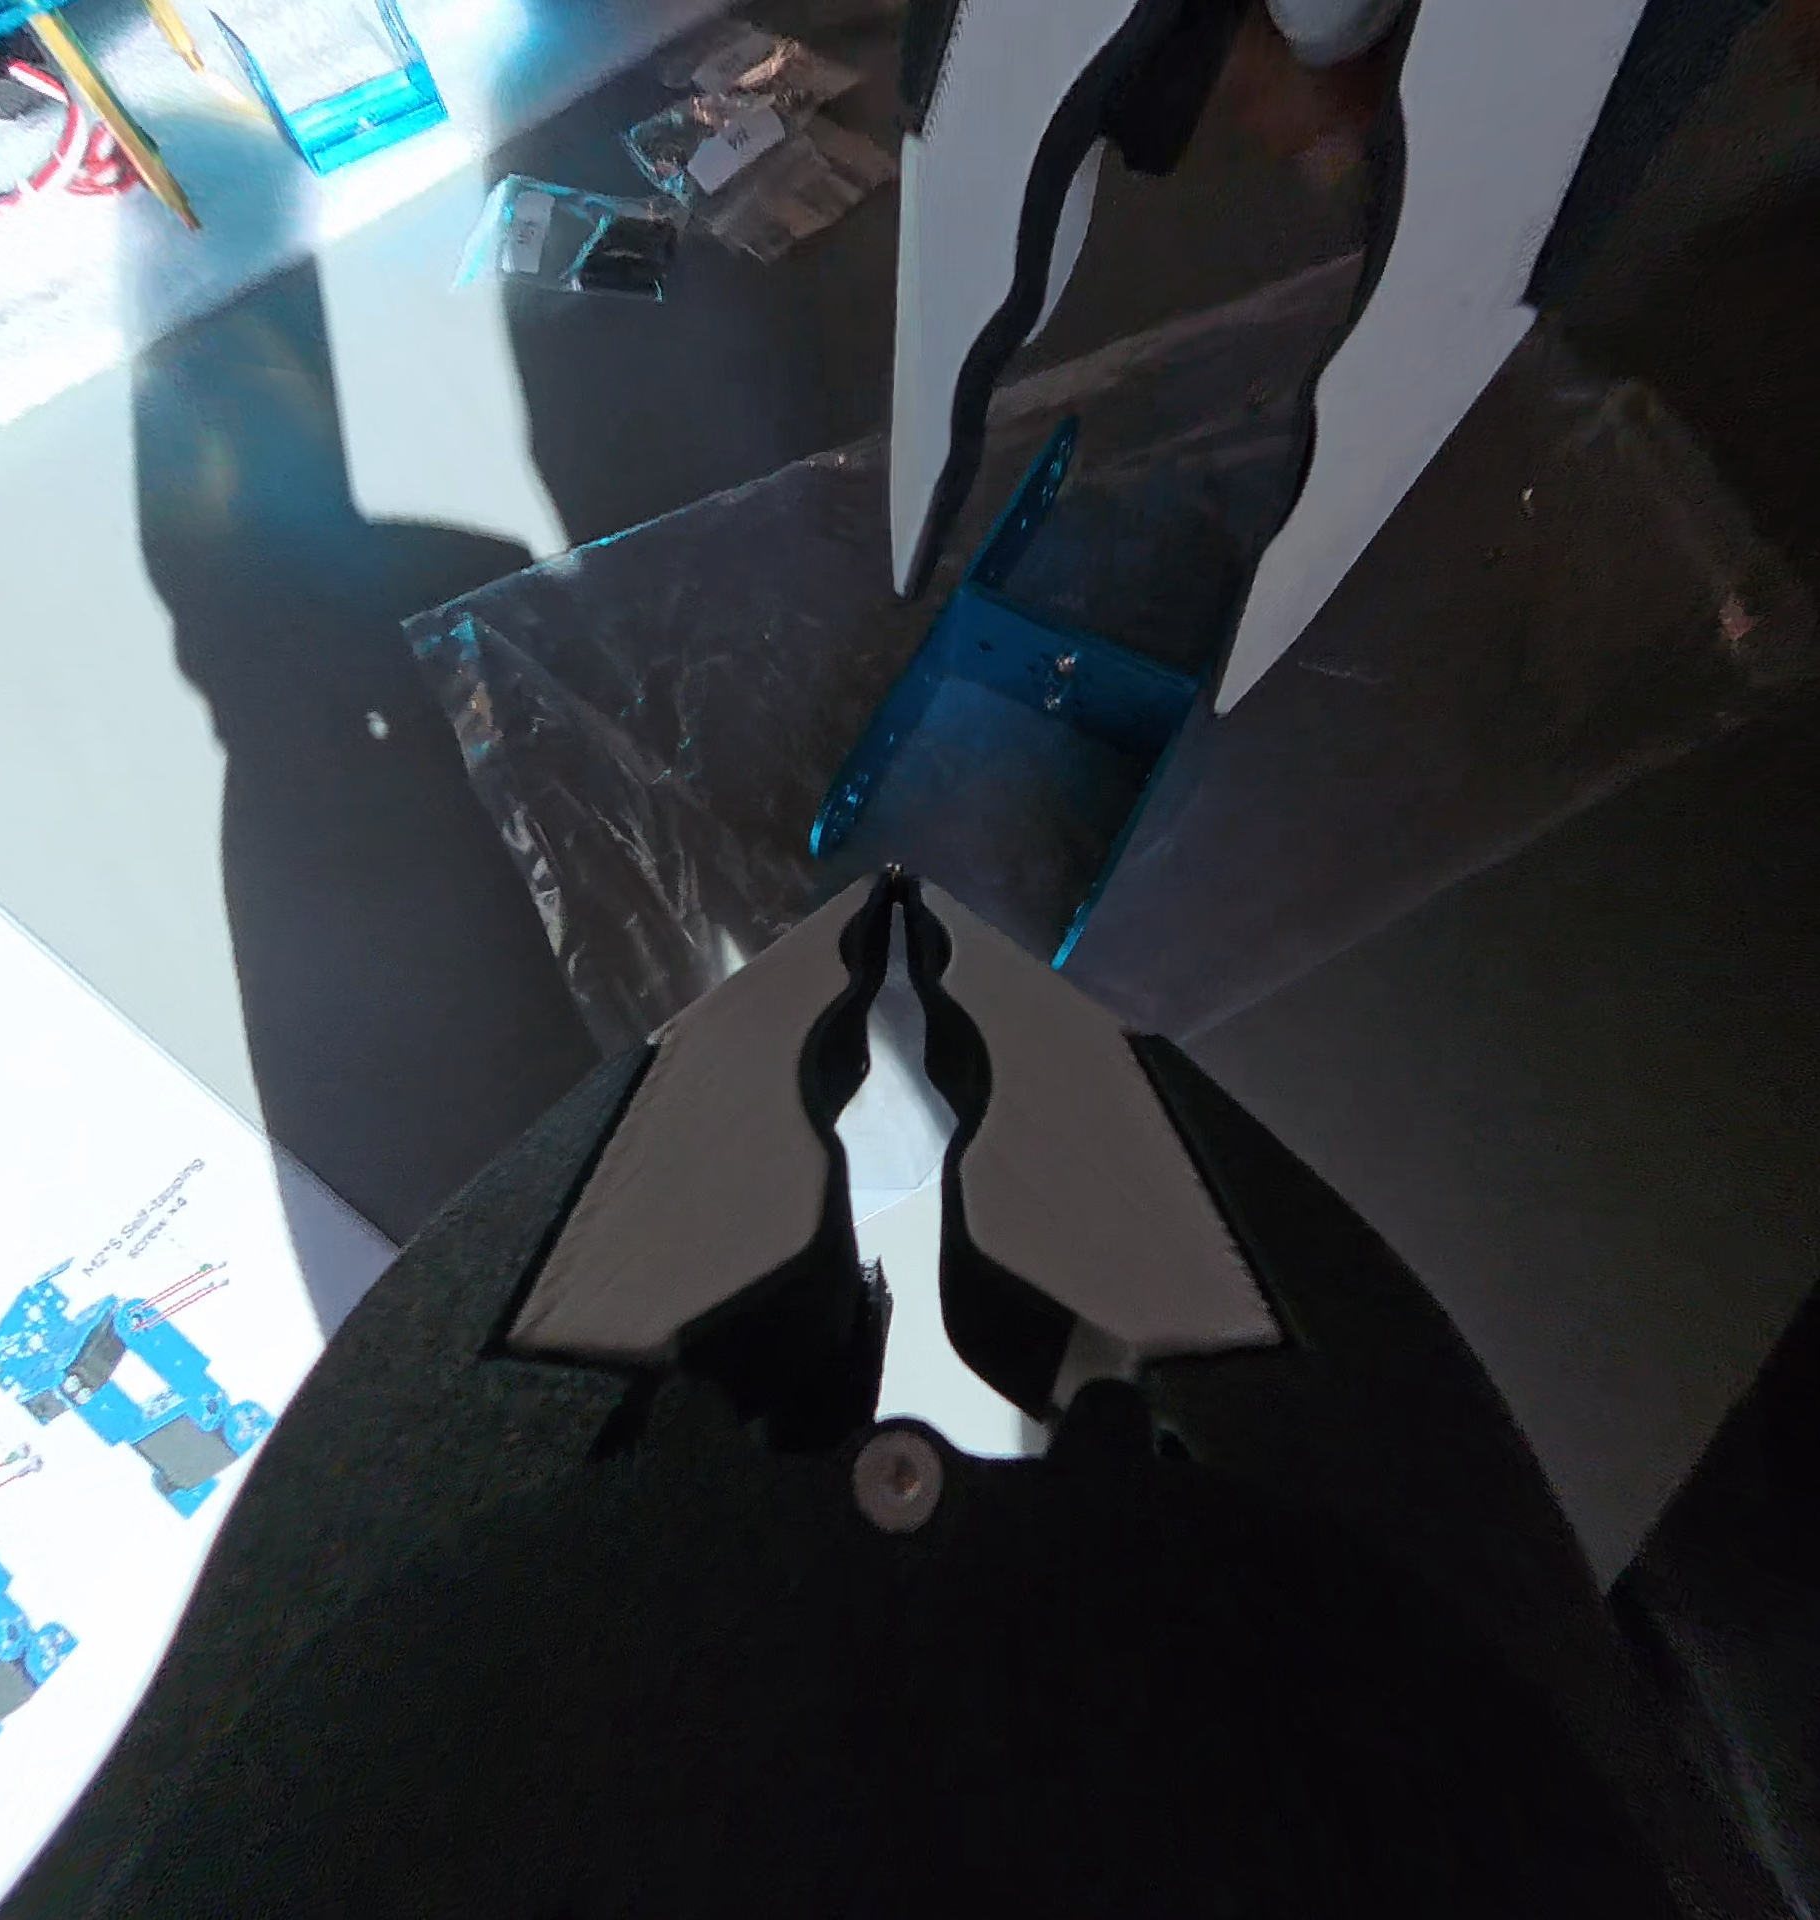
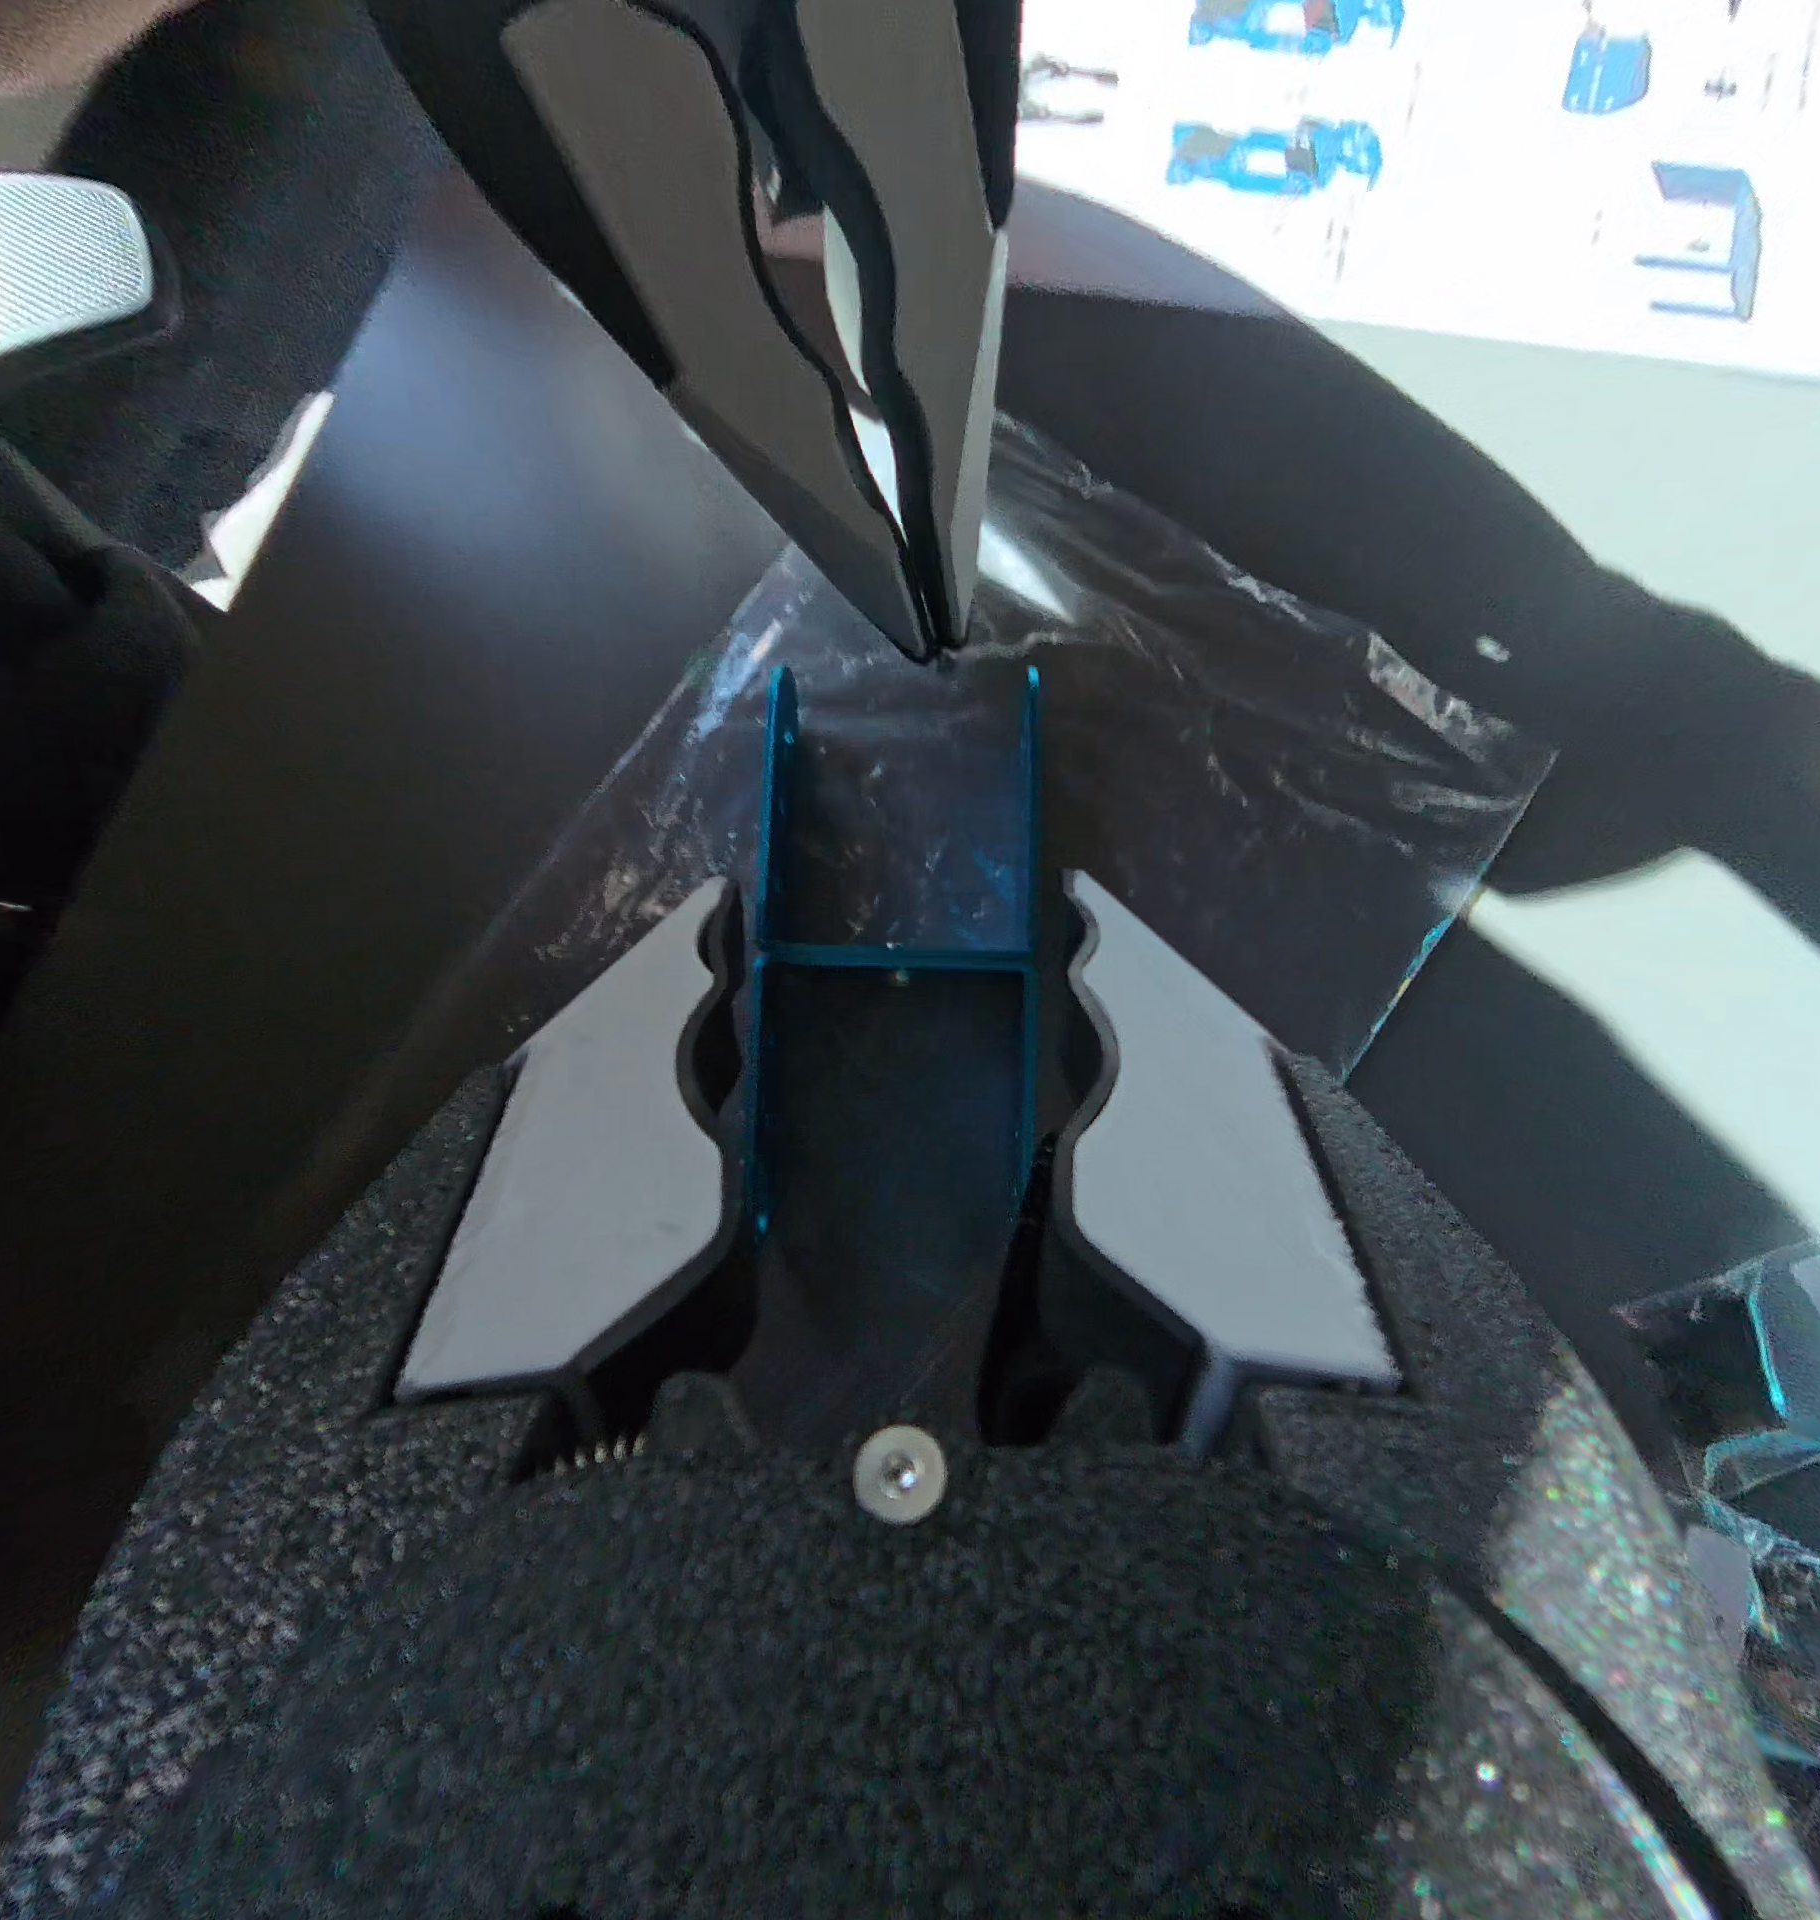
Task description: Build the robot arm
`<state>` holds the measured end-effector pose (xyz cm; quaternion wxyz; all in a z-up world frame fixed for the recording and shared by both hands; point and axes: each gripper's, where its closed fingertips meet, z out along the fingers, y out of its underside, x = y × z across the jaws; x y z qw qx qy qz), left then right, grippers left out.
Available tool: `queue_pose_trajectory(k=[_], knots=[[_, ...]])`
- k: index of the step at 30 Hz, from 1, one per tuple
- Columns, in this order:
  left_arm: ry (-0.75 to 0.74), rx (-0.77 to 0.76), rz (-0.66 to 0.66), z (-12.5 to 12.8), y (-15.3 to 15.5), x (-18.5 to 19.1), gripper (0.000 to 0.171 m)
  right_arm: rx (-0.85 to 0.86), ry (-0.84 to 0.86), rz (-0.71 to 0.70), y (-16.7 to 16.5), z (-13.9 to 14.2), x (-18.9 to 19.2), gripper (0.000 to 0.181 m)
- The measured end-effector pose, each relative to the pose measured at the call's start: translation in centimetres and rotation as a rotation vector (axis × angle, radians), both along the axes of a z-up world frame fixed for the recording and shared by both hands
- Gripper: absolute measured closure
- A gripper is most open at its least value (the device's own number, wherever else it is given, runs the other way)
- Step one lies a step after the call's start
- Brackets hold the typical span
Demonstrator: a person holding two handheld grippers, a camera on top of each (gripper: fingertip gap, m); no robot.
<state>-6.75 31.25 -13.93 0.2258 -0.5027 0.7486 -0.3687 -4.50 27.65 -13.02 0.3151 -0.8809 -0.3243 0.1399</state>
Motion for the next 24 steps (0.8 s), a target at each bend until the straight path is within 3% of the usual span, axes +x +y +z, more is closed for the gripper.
queue_pose_trajectory(k=[5,11,24], knots=[[-0.216,-0.112,-0.02,4.0,-0.9,-0.1,0.171,0.065,0.203,0.083,1.3,3.7,-2.2,0.151],[-0.417,0.031,-0.008,6.7,-0.9,-0.2,0.171,-0.026,0.6,0.055,2.1,6.3,-2.8,0.156],[-0.476,0.116,-0.052,7.5,-2.7,-0.4,0.171,-0.053,0.669,0.095,1.4,6.6,-3.4,0.178]])
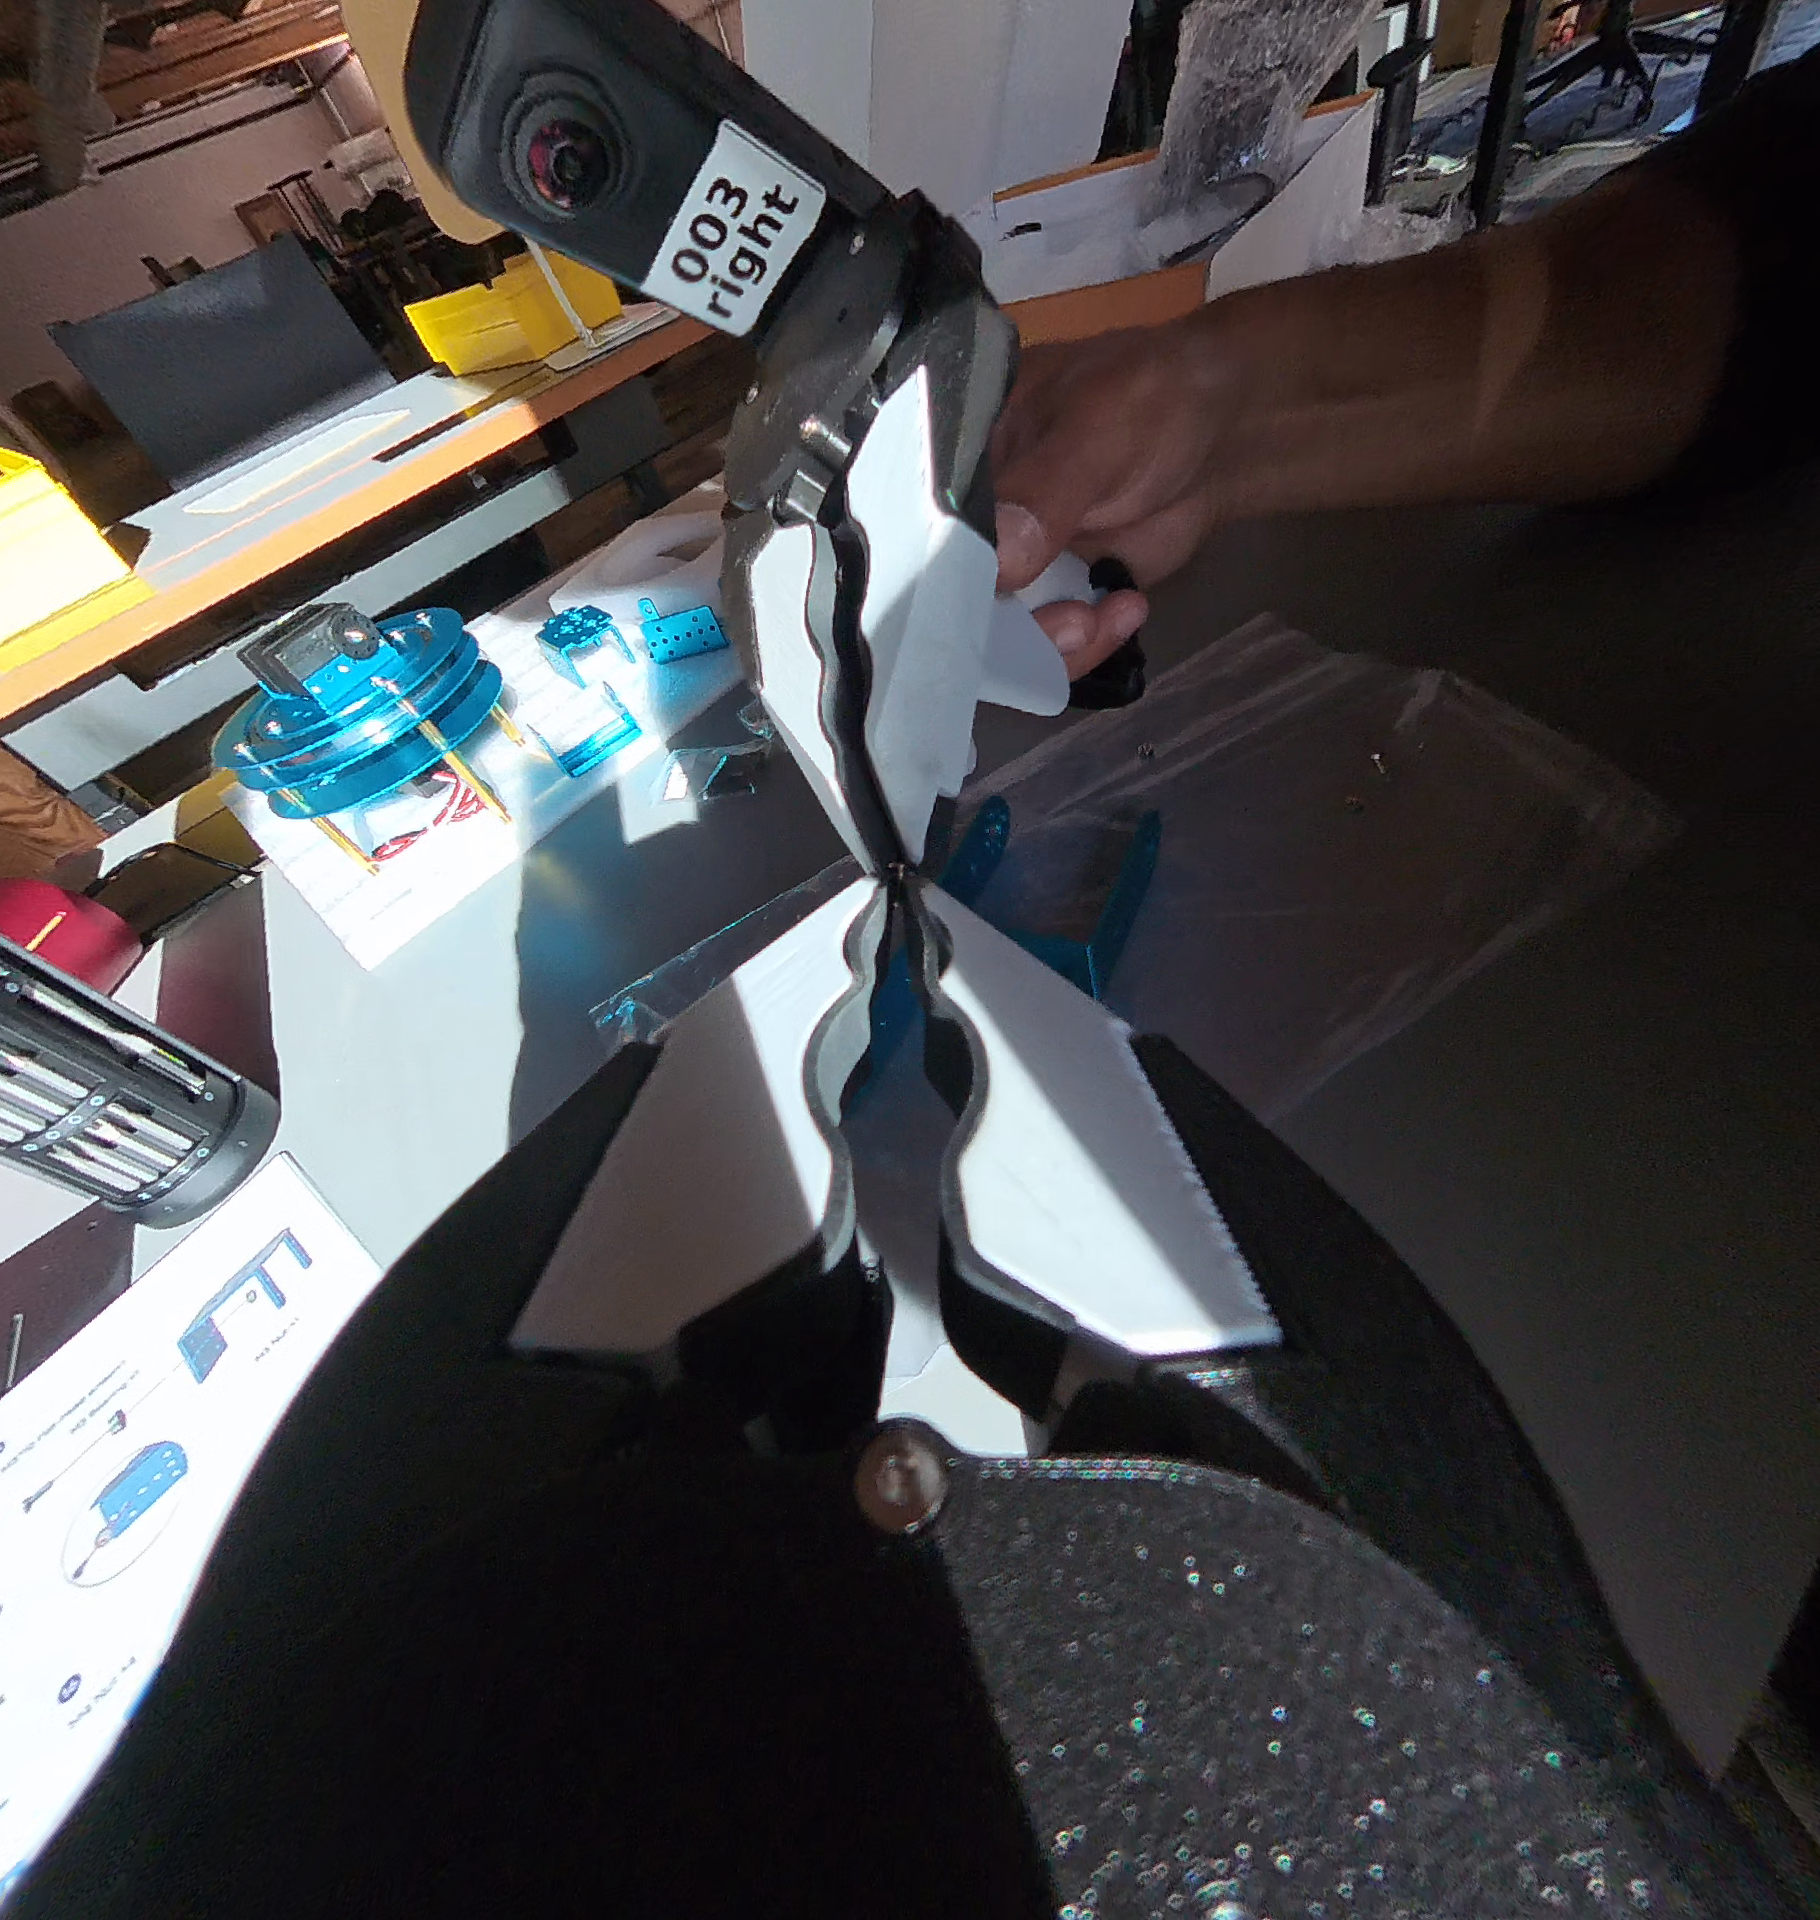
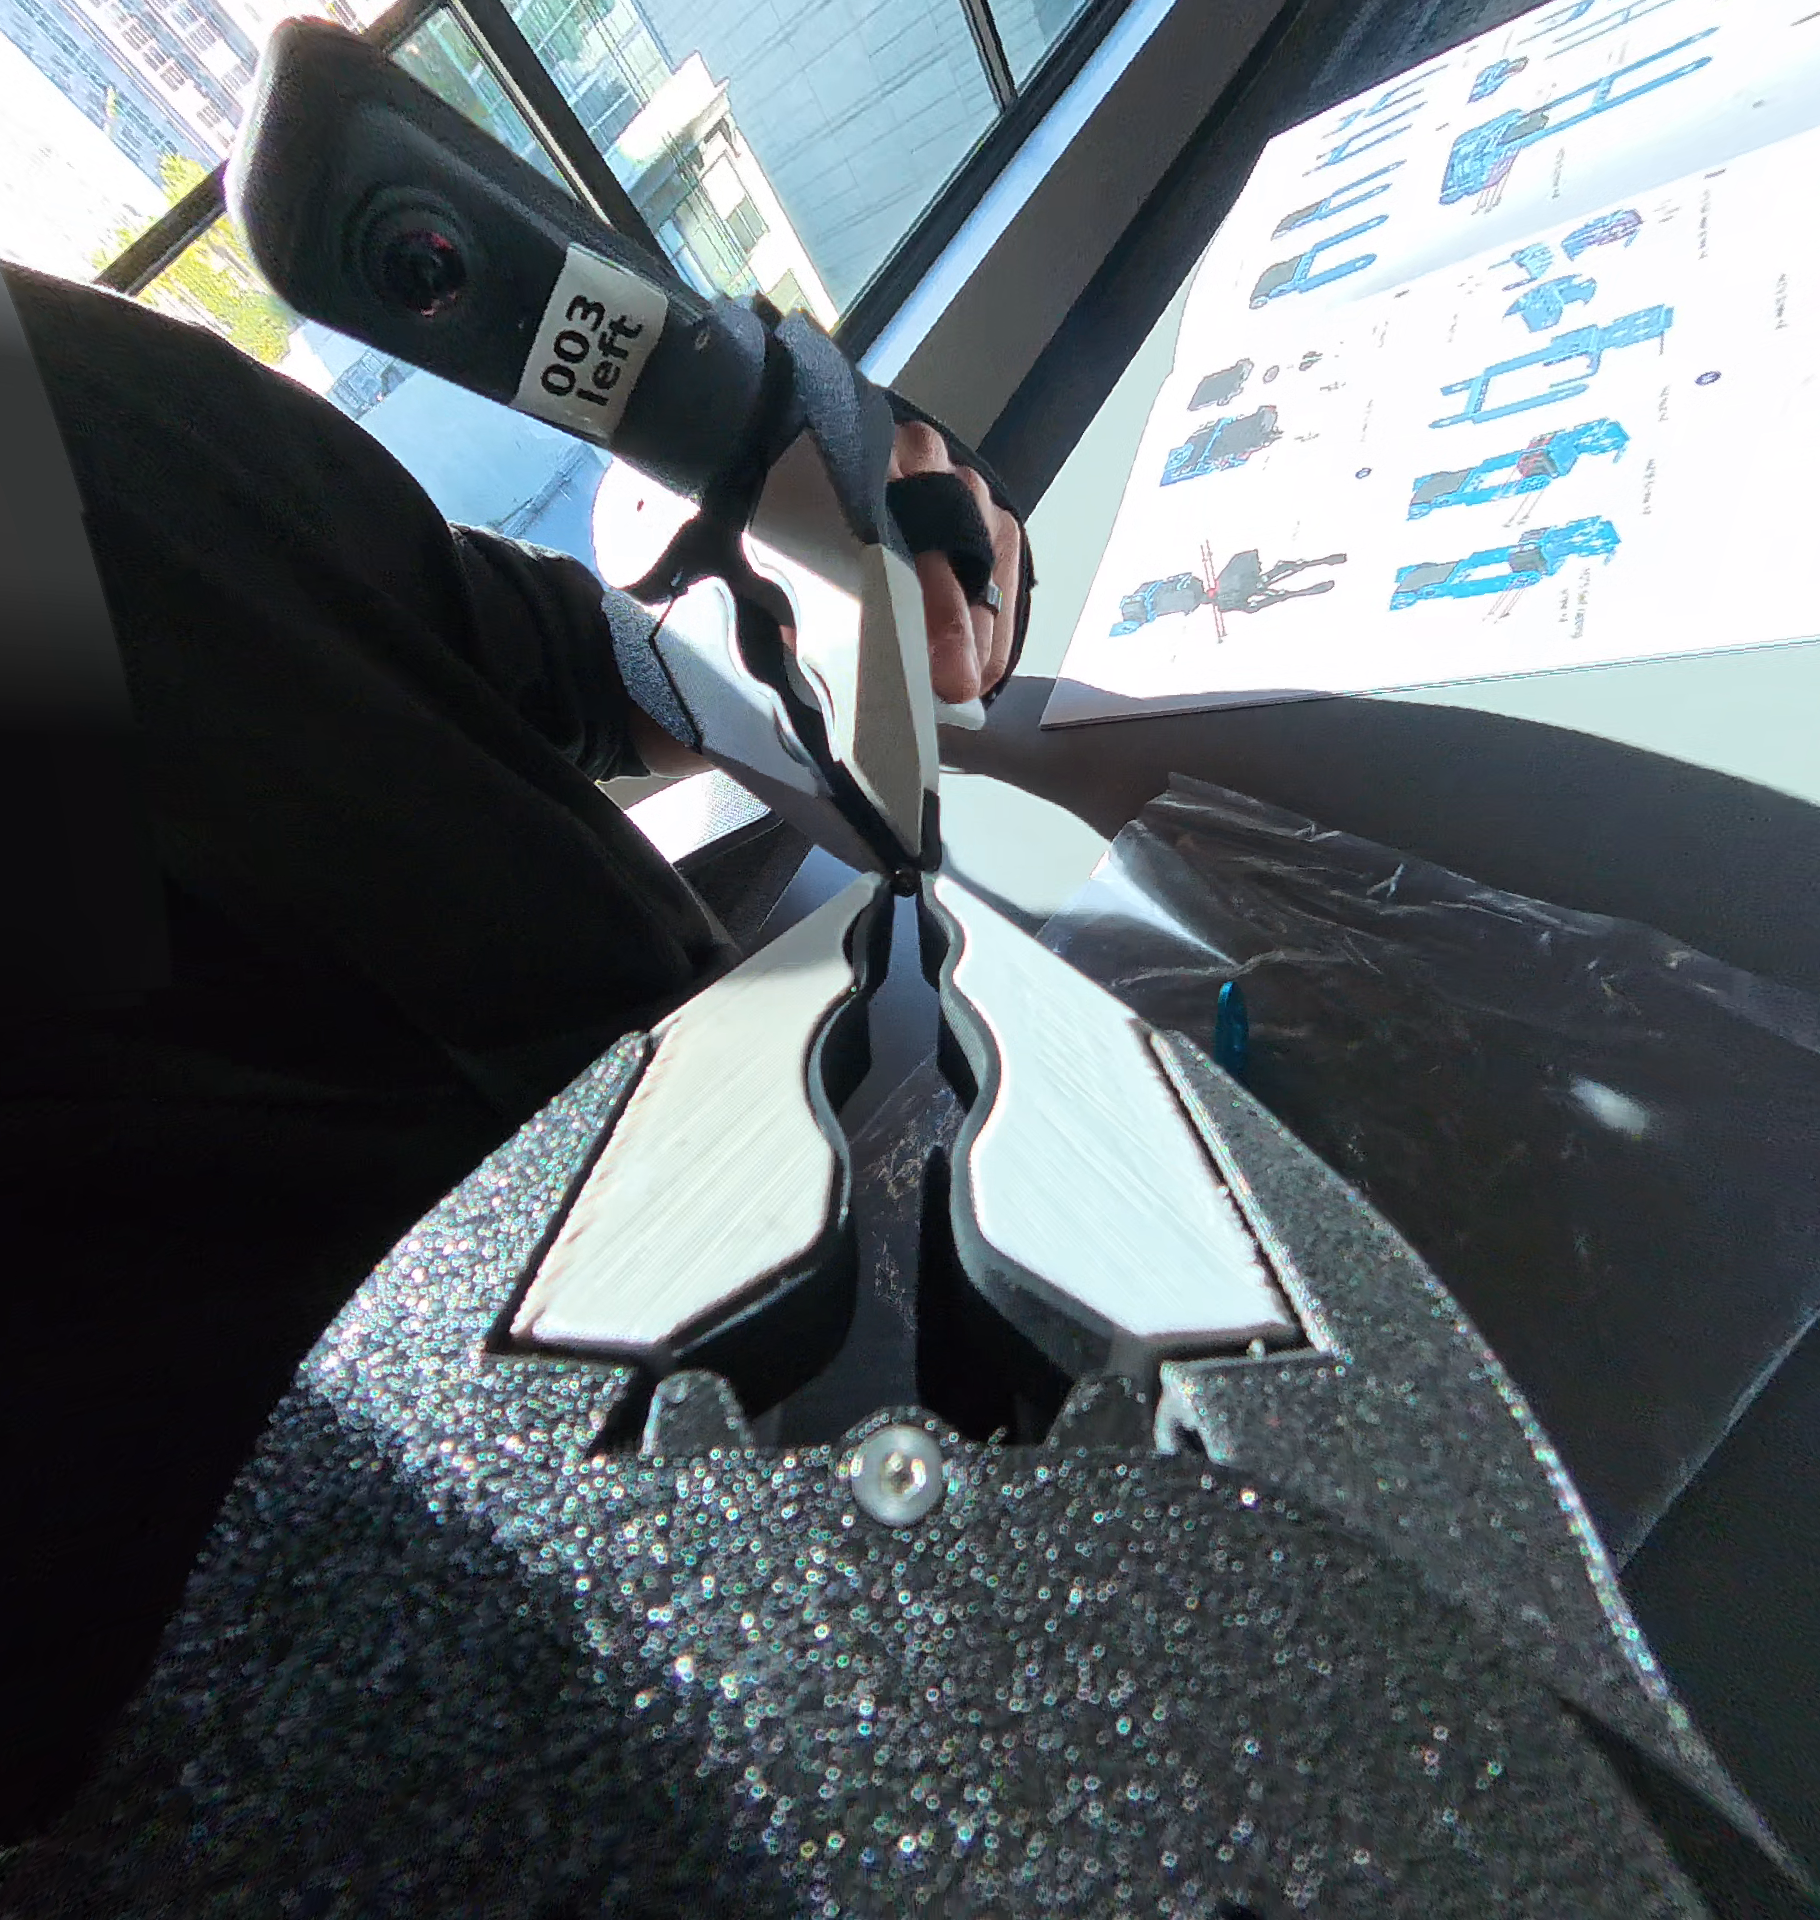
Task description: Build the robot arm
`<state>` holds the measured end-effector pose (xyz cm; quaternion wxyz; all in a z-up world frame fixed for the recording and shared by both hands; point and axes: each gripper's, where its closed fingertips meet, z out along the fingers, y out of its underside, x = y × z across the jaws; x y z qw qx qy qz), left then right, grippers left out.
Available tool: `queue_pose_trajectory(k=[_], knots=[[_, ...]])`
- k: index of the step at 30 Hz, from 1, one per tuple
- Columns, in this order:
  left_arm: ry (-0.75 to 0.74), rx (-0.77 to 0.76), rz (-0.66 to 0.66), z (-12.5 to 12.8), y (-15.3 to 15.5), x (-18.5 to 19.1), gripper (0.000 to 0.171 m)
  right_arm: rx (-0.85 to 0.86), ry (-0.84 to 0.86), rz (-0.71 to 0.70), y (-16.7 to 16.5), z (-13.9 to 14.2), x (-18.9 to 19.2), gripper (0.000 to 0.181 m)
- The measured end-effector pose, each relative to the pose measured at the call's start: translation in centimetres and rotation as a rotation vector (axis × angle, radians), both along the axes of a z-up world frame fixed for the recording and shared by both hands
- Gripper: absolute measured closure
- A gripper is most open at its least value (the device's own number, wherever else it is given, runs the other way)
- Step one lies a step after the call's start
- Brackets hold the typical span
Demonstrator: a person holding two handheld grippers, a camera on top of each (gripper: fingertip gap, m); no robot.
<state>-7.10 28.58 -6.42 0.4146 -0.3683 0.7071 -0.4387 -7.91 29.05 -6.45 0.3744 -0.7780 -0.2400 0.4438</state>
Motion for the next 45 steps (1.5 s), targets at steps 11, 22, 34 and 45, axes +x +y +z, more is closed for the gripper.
queue_pose_trajectory(k=[11,22,34,45], knots=[[0.203,-0.105,-0.024,-3.4,-0.1,-0.8,0.143,-0.073,-0.011,-0.053,-0.4,-1.2,2.3,0.179],[0.476,0.225,-0.205,-9.3,-0.9,-1.3,0.168,-0.051,-0.197,-0.134,-2.7,-3.6,5.4,0.18],[0.398,1.147,-0.092,-0.3,6.0,-1.2,0.171,0.184,-0.391,-0.286,-0.5,1.5,5.3,0.179],[0.831,1.255,-0.536,1.2,8.4,-3.4,0.171,0.134,-0.292,-0.216,-0.1,0.9,2.3,0.179]])
